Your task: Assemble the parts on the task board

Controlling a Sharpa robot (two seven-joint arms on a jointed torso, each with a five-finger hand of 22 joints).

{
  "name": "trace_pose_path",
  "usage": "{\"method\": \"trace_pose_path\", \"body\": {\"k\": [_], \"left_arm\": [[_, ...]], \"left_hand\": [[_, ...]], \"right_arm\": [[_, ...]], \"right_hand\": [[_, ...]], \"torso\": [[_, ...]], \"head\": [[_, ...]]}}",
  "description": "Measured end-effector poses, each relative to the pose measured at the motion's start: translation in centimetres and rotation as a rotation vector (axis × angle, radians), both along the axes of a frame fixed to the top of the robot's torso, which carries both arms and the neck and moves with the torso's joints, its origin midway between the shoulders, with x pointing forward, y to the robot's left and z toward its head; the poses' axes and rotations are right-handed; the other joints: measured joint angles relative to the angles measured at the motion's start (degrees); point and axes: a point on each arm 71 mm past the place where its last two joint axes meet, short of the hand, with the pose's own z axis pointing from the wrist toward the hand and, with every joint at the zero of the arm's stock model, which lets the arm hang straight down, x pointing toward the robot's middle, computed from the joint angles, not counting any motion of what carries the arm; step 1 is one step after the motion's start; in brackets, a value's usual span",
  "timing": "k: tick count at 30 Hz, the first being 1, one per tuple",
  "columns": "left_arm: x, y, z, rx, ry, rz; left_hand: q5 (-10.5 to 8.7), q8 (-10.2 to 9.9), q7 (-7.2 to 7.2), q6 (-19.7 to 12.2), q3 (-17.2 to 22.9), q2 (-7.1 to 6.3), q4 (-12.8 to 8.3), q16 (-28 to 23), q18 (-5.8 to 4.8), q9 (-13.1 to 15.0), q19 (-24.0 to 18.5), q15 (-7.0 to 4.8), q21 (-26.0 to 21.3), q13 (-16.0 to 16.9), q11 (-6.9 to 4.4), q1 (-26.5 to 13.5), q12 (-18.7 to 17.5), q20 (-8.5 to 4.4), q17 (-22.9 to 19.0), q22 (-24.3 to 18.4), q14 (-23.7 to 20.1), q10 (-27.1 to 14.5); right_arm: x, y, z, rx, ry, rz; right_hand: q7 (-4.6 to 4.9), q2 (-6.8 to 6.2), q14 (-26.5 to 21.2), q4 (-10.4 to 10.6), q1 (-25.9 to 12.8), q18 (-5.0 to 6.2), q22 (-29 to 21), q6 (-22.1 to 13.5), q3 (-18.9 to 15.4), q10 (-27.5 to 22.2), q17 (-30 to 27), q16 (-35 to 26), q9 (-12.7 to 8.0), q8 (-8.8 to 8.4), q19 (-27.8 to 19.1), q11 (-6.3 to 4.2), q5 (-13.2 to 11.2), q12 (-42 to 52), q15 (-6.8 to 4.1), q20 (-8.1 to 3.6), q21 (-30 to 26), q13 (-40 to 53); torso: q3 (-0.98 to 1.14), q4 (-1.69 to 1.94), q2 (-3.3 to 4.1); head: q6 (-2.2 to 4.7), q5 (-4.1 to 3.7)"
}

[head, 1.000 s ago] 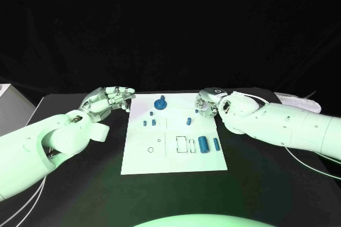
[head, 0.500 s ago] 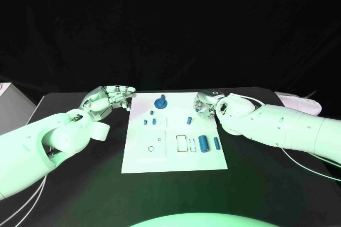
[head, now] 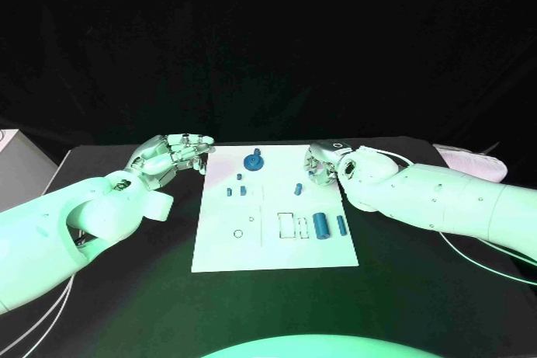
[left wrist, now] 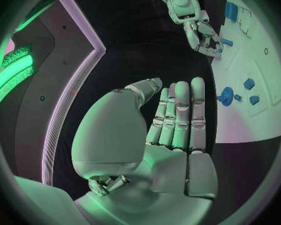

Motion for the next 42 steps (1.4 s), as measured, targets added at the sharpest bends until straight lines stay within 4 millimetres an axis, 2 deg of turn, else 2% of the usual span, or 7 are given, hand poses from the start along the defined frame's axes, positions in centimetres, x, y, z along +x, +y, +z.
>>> {"method": "trace_pose_path", "body": {"k": [8, 16, 20, 23, 28, 30, 42], "left_arm": [[0.0, -0.1, 0.0, 0.0, 0.0, -0.002], [0.0, -0.1, 0.0, 0.001, 0.001, -0.003], [0.0, -0.1, 0.0, 0.002, 0.002, -0.003], [-0.1, -0.1, 0.0, 0.003, 0.002, -0.002], [0.0, 0.0, 0.0, 0.004, 0.003, -0.001], [0.0, 0.0, 0.0, 0.002, 0.006, -0.001], [0.0, 0.3, -0.1, -0.009, 0.02, 0.009]], "left_hand": [[0.0, 0.0, 0.2, -0.21, 0.0, 0.3, 0.0, 0.0, 0.0, 0.0, 0.0, 0.0, -0.35, 0.0, 0.0, 0.3, 0.0, 0.0, -0.05, -0.07, 0.0, 0.0], [0.0, 0.0, 0.2, -0.21, 0.0, 0.3, 0.0, 0.0, 0.0, -0.01, 0.0, 0.0, -0.38, -0.01, 0.0, 0.3, 0.0, 0.0, -0.05, -0.07, 0.0, 0.0], [0.0, 0.0, 0.2, -0.21, 0.0, 0.3, 0.0, 0.0, 0.0, -0.01, 0.0, 0.0, -0.38, -0.01, 0.21, 0.3, 0.0, 0.0, -0.05, -0.13, 0.0, -0.21], [0.0, 0.0, 0.2, -0.21, 0.0, 0.3, 0.0, 0.0, 0.0, -0.01, 0.0, 0.0, -0.38, -0.01, 0.21, 0.3, 0.0, 0.0, -0.05, -0.12, 0.0, -0.21], [0.0, 0.0, 0.2, -0.21, 0.0, 0.3, 0.0, -0.22, 0.0, -0.01, 0.0, 0.0, -0.38, -0.01, 0.21, 0.3, 0.0, 0.0, -0.11, -0.12, 0.0, -0.21], [0.0, 0.0, 0.2, -0.21, 0.0, 0.3, 0.0, -0.22, 0.0, -0.01, 0.0, 0.0, -0.38, -0.01, 0.21, 0.3, 0.0, 0.0, -0.11, -0.2, 0.0, -0.21], [0.0, 0.0, 0.2, -0.21, -0.12, 0.3, -0.12, -0.22, 0.01, -0.01, 0.14, 0.0, -0.38, -0.01, 0.08, 0.3, 0.0, 0.14, -0.17, -0.26, 0.0, -0.34]], "right_arm": [[0.2, 0.1, -0.1, -0.004, -0.001, -0.004], [0.2, 0.3, -0.1, -0.012, -0.002, -0.003], [0.1, 0.4, -0.2, -0.016, -0.004, -0.002], [0.0, 0.5, -0.2, -0.018, -0.009, -0.002], [-0.3, 0.5, -0.4, -0.011, -0.033, -0.008], [-0.5, 0.4, -0.5, -0.002, -0.049, -0.013], [-1.1, 0.1, -0.6, 0.044, -0.115, -0.037]], "right_hand": [[-0.87, 1.15, 0.0, -0.8, 0.4, 0.0, 1.29, 1.51, 1.61, 1.51, -0.3, 0.66, 1.02, 1.33, 0.0, -0.96, -2.08, 0.0, 0.0, 0.0, 1.1, 0.16], [-1.09, 1.51, -0.03, -1.73, 0.77, 0.0, 2.11, 2.55, 2.54, 2.93, -0.62, 0.99, 1.88, 2.43, -0.22, -1.35, -2.19, -0.14, -0.03, -0.22, 1.57, 0.05], [-1.42, 1.59, -0.02, -2.17, 0.84, 0.0, 2.61, 3.26, 2.98, 3.55, -0.73, 1.22, 2.38, 3.1, -0.22, -1.54, -1.75, 0.04, -0.44, -0.22, 2.03, 0.15], [-1.62, 2.21, -0.14, -3.13, 0.98, 0.01, 3.8, 3.46, 3.92, 4.01, -0.6, 1.98, 3.03, 3.77, -0.42, -1.1, -2.34, -0.22, -0.56, -0.43, 3.12, 0.11], [-1.63, 2.61, -0.07, -4.21, 1.02, -0.16, 5.5, 3.46, 4.98, 4.07, -0.18, 2.35, 3.73, 3.99, -0.39, -1.05, -3.01, -0.11, -0.77, -0.46, 4.43, 0.2], [-1.64, 2.73, 0.0, -4.18, 0.9, -0.94, 6.79, 3.46, 5.03, 4.08, -0.08, 2.66, 3.87, 3.99, -0.09, -1.04, -3.02, -0.1, -0.84, -0.75, 5.51, 0.33], [-1.66, 2.79, -0.01, -4.78, 0.84, -0.93, 7.88, 3.47, 6.01, 4.27, 0.11, 2.91, 4.17, 4.24, -0.1, -0.83, -3.35, -0.24, -0.84, -0.75, 6.03, 0.29]], "torso": [[-0.02, -0.02, -0.01], [-0.02, -0.08, -0.02], [-0.01, -0.1, -0.02], [0.02, -0.14, -0.02], [0.07, -0.18, -0.01], [0.09, -0.18, 0.0], [0.1, -0.15, 0.01]], "head": [[-0.23, -0.1], [-0.34, -0.04], [-0.46, -0.05], [-0.47, -0.06], [-0.42, -0.12], [-0.42, -0.15], [-0.25, -0.08]]}}
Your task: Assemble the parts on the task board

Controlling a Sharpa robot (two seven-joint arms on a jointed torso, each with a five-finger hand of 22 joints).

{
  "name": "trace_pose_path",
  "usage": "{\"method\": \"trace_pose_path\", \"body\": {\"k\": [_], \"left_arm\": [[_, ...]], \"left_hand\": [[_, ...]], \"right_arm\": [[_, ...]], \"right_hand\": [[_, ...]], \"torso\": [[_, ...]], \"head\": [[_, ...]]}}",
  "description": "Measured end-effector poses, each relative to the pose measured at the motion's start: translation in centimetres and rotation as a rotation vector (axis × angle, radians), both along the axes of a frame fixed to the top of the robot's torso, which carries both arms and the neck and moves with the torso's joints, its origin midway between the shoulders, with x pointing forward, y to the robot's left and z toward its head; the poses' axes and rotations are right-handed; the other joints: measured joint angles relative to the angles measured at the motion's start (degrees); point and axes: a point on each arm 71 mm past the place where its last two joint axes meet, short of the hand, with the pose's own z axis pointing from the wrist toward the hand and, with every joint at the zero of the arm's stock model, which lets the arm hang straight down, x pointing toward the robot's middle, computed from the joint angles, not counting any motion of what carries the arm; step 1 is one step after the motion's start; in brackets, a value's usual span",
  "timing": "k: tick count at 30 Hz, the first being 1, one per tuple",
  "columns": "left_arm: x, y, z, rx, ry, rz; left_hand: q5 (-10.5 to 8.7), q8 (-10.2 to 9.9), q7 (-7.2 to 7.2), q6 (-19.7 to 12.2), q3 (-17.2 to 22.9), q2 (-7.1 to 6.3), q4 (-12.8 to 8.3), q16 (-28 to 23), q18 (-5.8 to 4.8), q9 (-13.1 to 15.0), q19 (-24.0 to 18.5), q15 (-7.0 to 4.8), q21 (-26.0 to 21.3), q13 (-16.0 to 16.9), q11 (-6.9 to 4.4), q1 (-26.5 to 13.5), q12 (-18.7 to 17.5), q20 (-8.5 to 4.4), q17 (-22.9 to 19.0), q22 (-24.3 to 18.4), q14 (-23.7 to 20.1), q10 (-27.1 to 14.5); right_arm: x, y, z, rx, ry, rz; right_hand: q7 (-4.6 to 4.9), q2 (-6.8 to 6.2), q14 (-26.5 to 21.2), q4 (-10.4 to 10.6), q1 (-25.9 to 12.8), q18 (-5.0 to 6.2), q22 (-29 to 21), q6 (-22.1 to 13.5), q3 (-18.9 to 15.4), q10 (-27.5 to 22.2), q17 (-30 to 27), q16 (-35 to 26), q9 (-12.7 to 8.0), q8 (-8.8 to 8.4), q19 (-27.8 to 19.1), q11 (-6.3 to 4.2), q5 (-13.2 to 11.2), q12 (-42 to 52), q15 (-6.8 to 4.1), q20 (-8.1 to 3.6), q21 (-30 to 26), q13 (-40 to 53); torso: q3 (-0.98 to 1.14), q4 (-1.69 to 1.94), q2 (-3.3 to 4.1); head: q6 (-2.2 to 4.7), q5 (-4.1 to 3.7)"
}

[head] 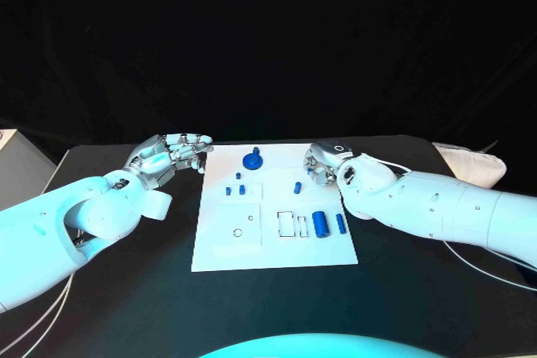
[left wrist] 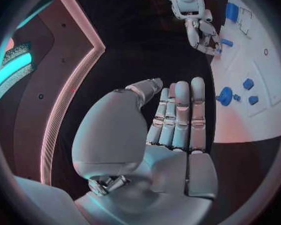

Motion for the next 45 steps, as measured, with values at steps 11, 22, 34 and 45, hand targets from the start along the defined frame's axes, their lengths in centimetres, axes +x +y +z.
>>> {"method": "trace_pose_path", "body": {"k": [11, 22, 34, 45], "left_arm": [[0.1, 0.5, -0.1, -0.002, 0.009, 0.015], [0.2, 0.6, -0.2, -0.003, 0.012, 0.018], [0.1, 0.2, -0.2, -0.008, 0.012, 0.013], [0.1, -0.4, -0.2, -0.015, 0.012, 0.01]], "left_hand": [[0.0, 0.0, 0.21, -0.22, -0.04, 0.0, -0.04, 0.0, 0.0, 0.0, 0.08, 0.0, -0.23, 0.0, 0.13, 0.0, 0.0, 0.08, -0.01, 0.0, 0.0, -0.29], [0.0, 0.0, 0.21, -0.22, -0.04, 0.0, -0.04, 0.0, 0.0, -0.01, 0.08, 0.0, -0.23, -0.01, 0.13, 0.0, 0.0, 0.08, -0.01, 0.0, 0.0, -0.29], [0.0, 0.0, 0.21, -0.21, -0.04, 0.0, -0.04, -0.25, -0.01, -0.01, 0.08, 0.0, -0.23, -0.01, 0.13, 0.0, 0.0, 0.07, -0.07, -0.1, 0.0, -0.28], [0.0, 0.0, 0.21, -0.21, -0.19, 0.0, 0.12, -0.25, 0.0, -0.01, 0.07, 0.0, -0.23, -0.01, 0.13, 0.0, 0.21, 0.07, -0.07, -0.1, 0.0, -0.28]], "right_arm": [[-0.8, -1.0, 1.9, 0.053, -0.058, -0.007], [-3.2, 0.3, 3.9, 0.132, -0.081, 0.058], [-7.1, 6.4, 3.9, 0.197, -0.062, 0.239], [-9.0, 9.5, 1.3, 0.187, -0.032, 0.322]], "right_hand": [[0.0, 0.15, 0.0, -0.22, 0.16, 0.0, 0.49, -0.01, 0.22, -0.01, 0.34, 0.24, 0.26, 0.21, 0.0, 0.01, -0.23, -0.32, 0.0, 0.0, 0.62, 0.01], [0.0, 0.14, 0.0, -0.22, 0.16, 0.0, 0.67, -0.01, 0.22, 0.18, 0.5, 0.52, 0.3, 0.2, 0.0, 0.2, -0.45, -0.09, 0.01, 0.01, 0.62, 0.02], [0.0, 0.12, 0.0, -0.39, 0.15, 0.01, 0.67, -0.01, 0.38, 0.18, 0.5, 0.52, 0.35, 0.19, 0.0, 0.2, -0.29, -0.09, 0.01, 0.01, 0.62, 0.02], [0.0, 0.11, 0.0, -0.36, 0.14, 0.01, 0.51, -0.02, 0.7, 0.18, 0.4, 0.52, 0.4, 0.18, 0.0, 0.2, -0.3, -0.22, 0.01, 0.01, 0.62, 0.02]], "torso": [[-0.08, -0.13, -0.07], [-0.16, -0.15, -0.15], [-0.26, 0.05, -0.21], [-0.34, 0.13, -0.1]], "head": [[0.16, -0.02], [0.22, 0.62], [0.02, 2.44], [-0.48, 4.15]]}}
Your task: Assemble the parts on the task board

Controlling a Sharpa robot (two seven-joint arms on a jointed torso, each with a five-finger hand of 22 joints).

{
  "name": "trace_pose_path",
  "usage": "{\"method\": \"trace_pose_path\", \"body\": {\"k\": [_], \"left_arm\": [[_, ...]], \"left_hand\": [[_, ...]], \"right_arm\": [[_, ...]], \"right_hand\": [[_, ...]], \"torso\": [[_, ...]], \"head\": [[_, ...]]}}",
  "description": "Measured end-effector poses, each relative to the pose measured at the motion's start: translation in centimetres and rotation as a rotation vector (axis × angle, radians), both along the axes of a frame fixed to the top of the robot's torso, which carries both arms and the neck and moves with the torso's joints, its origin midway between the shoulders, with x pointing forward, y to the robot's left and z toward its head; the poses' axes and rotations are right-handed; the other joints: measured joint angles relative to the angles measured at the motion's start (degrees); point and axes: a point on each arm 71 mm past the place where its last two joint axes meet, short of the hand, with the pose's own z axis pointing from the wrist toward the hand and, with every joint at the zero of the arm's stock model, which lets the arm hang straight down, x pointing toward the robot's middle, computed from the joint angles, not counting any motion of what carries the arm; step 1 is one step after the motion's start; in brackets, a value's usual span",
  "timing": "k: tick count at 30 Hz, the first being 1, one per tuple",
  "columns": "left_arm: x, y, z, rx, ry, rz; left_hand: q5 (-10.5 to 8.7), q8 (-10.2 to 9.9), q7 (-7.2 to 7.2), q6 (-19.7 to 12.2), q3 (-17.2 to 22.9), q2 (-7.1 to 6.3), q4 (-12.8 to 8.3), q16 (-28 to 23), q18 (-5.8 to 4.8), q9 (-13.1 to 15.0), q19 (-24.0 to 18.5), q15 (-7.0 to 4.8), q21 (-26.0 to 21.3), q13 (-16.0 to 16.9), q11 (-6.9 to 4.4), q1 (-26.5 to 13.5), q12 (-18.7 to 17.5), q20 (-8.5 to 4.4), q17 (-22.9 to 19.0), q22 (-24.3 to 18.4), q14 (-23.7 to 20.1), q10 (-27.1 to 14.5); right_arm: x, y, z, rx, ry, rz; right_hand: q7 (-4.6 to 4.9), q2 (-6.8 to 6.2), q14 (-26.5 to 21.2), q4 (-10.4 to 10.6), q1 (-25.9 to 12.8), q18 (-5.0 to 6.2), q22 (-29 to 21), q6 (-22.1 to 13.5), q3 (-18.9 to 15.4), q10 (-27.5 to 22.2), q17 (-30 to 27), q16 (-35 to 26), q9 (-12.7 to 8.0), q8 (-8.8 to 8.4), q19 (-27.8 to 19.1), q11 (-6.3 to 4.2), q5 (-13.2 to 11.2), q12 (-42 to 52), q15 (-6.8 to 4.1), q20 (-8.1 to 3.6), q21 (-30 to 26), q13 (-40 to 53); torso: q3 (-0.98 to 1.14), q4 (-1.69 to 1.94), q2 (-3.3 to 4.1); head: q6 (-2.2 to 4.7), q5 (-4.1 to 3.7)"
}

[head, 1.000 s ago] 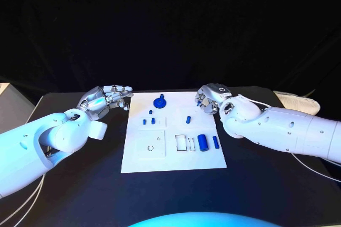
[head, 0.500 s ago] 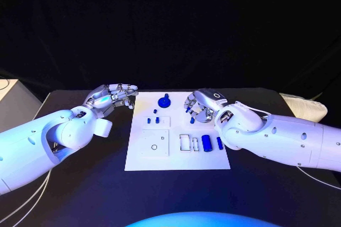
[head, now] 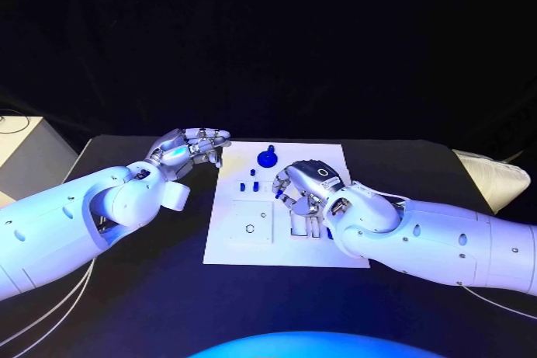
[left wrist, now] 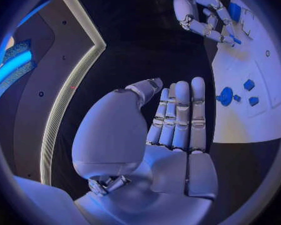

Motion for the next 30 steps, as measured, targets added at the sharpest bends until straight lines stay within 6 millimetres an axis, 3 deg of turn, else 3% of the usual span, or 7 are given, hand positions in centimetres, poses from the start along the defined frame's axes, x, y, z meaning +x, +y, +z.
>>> {"method": "trace_pose_path", "body": {"k": [17, 30], "left_arm": [[-0.1, -0.4, 0.0, -0.004, 0.001, -0.001], [-0.1, -0.4, 0.0, -0.004, 0.001, -0.001]], "left_hand": [[0.0, 0.0, 0.0, 0.0, 0.0, 0.0, 0.0, 0.0, 0.0, 0.0, 0.0, 0.0, 0.0, 0.0, 0.0, 0.0, 0.0, 0.0, -0.05, -0.09, 0.0, 0.0], [0.0, 0.0, 0.0, 0.0, 0.01, 0.0, 0.0, 0.0, 0.0, 0.0, 0.0, 0.0, -0.25, 0.0, 0.0, 0.0, 0.0, 0.0, -0.04, -0.14, 0.0, 0.0]], "right_arm": [[-0.3, 2.6, -1.7, -0.019, 0.012, 0.03], [-0.5, 3.0, -2.5, -0.031, 0.03, 0.031]], "right_hand": [[0.0, -0.32, 0.0, -0.01, -0.31, 0.01, -0.06, -0.01, 0.01, 0.0, -0.26, 0.0, 0.08, 0.18, 0.0, 0.0, -0.1, -0.04, 0.0, 0.0, 0.0, -0.07], [-0.08, -0.21, 0.0, -0.01, -0.57, 0.01, -0.06, -0.1, 0.0, 0.0, -0.26, 0.0, 0.06, 0.18, 0.0, 0.0, 0.14, 0.0, 0.0, 0.0, 0.0, -0.05]], "torso": [[0.07, -0.09, 0.12], [0.1, -0.05, 0.13]], "head": [[-0.76, 0.76], [-1.64, 1.53]]}}
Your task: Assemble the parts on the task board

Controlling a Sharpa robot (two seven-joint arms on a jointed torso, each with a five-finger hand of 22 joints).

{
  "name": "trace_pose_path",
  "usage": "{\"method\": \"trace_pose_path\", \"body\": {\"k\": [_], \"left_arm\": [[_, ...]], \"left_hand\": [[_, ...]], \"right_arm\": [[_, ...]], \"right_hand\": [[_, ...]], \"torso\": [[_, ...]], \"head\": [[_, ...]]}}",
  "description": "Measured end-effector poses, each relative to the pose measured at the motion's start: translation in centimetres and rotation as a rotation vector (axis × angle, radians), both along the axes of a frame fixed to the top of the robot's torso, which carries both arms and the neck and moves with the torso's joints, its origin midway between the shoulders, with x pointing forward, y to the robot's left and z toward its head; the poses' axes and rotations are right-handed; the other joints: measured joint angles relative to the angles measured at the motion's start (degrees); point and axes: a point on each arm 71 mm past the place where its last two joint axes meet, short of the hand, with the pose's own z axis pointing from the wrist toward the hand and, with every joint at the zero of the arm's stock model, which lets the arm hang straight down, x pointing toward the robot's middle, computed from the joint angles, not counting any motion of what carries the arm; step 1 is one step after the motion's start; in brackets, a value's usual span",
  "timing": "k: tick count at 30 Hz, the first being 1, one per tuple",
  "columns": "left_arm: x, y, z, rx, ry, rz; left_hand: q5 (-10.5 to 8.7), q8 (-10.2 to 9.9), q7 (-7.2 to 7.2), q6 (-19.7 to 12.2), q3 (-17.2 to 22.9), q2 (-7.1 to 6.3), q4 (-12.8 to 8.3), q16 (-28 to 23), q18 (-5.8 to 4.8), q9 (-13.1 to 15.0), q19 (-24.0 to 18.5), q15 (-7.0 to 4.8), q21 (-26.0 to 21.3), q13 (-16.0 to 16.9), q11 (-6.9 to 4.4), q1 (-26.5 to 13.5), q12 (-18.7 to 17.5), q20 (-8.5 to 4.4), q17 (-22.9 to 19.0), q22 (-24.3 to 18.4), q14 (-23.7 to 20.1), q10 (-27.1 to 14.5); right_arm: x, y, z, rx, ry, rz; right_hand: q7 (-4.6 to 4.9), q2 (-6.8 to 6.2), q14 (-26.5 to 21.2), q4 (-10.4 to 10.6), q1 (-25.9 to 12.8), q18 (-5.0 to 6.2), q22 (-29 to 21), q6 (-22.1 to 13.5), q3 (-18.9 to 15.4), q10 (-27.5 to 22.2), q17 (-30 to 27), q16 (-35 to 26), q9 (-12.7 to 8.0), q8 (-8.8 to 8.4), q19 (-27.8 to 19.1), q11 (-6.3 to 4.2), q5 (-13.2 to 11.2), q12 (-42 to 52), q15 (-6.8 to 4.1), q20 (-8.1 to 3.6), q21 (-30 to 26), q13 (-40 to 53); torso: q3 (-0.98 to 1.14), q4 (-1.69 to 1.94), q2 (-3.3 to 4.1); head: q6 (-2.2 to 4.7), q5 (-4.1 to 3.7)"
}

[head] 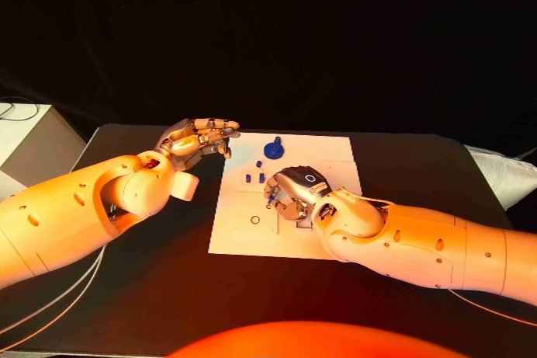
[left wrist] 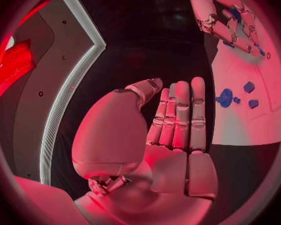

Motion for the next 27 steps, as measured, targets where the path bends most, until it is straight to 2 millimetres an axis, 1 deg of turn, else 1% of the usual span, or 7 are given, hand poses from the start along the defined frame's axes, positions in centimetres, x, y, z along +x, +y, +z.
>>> {"method": "trace_pose_path", "body": {"k": [4, 9, 27], "left_arm": [[-0.01, 0.02, 0.0, 0.0, 0.0, 0.0], [-0.01, 0.1, 0.0, 0.001, 0.0, 0.002], [-0.02, 0.18, 0.0, 0.002, 0.001, 0.002]], "left_hand": [[0.0, 0.0, 0.0, 0.0, 0.0, 0.0, 0.0, 0.0, 0.0, 0.0, 0.0, 0.0, 0.0, 0.0, 0.0, 0.0, 0.0, 0.0, 0.0, 0.0, 0.0, 0.0], [0.0, 0.0, 0.0, 0.0, -0.16, 0.0, 0.16, -0.21, 0.0, 0.0, 0.0, 0.0, 0.0, 0.0, 0.0, 0.0, 0.0, 0.0, -0.06, -0.07, 0.0, 0.0], [0.0, 0.0, 0.0, 0.0, -0.16, 0.0, 0.16, -0.21, 0.0, 0.0, 0.0, 0.0, 0.01, 0.0, 0.0, 0.0, 0.0, 0.0, -0.05, -0.06, 0.0, 0.0]], "right_arm": [[-0.04, 0.02, -0.17, -0.004, 0.005, 0.0], [-0.05, 0.05, -0.25, -0.009, 0.008, 0.0], [0.02, 0.49, -0.74, -0.029, 0.022, 0.005]], "right_hand": [[0.0, 0.07, 0.0, 0.0, -0.06, 0.0, 0.0, -0.01, 0.0, 0.0, 0.0, 0.0, 0.04, -0.01, 0.0, 0.0, 0.0, 0.0, 0.0, 0.0, 0.0, 0.01], [0.0, 0.08, 0.0, 0.0, -0.05, 0.0, 0.0, -0.01, -0.01, 0.0, 0.0, 0.0, 0.05, -0.01, 0.0, 0.0, -0.02, -0.01, 0.0, 0.0, 0.0, 0.02], [0.0, 0.09, 0.0, -0.18, -0.04, 0.0, -0.05, -0.01, 0.16, 0.0, 0.0, 0.0, 0.18, -0.06, 0.0, 0.0, -0.18, -0.12, 0.0, 0.0, 0.0, -0.04]], "torso": [[0.05, -0.01, -0.01], [0.04, -0.06, -0.01], [0.04, -0.05, -0.03]], "head": [[-0.38, 0.07], [-0.6, 0.11], [-0.95, 0.4]]}}
